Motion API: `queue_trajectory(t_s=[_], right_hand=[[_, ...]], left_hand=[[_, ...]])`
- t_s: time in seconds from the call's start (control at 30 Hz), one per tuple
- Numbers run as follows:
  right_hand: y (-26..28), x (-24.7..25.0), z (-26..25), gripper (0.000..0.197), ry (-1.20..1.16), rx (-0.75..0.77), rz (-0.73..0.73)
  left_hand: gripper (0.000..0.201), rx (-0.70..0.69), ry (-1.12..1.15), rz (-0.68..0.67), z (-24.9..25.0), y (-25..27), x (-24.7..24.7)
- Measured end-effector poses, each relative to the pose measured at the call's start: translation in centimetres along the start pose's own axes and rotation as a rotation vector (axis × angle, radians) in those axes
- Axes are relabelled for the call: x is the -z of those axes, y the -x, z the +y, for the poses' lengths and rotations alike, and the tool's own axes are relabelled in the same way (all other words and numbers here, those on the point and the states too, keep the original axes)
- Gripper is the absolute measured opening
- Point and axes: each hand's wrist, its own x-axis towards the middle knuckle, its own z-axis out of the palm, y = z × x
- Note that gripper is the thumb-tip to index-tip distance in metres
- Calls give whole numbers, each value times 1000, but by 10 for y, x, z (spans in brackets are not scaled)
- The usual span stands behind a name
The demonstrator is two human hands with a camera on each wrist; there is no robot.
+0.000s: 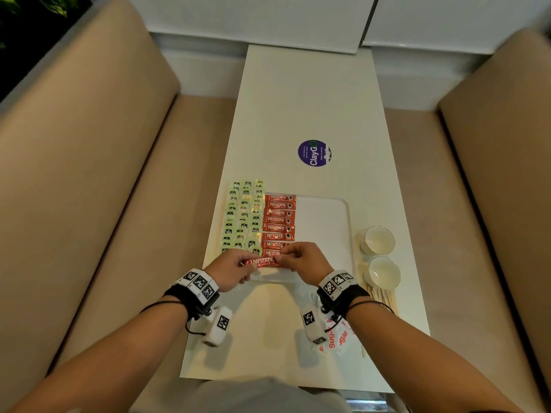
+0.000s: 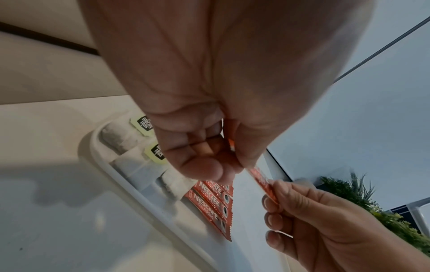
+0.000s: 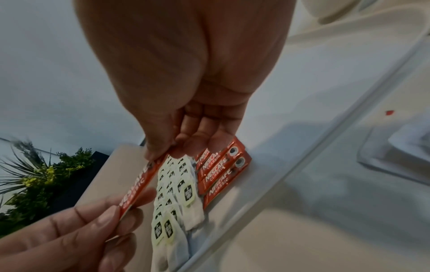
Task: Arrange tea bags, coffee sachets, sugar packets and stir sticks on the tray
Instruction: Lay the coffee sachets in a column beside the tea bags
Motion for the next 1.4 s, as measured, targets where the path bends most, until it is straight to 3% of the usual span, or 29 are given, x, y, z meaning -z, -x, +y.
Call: queue_trajectory(t_s=[0.3,0.77,1.1,1.4], right_hand=[[8,10,16,9,52,-25,-6],[2,9,48,10,224,-209,121],[-5,-9,52,5,294,-230,186],[-6,-12,50,7,385,-236,186]], left_hand=[[18,-1,-46,72,2,1,-6],[14,131,-253,25,-34,14,-15],[27,80,-377,48,-33,11,-22],[61,40,-856,-169,-6,6,-39]])
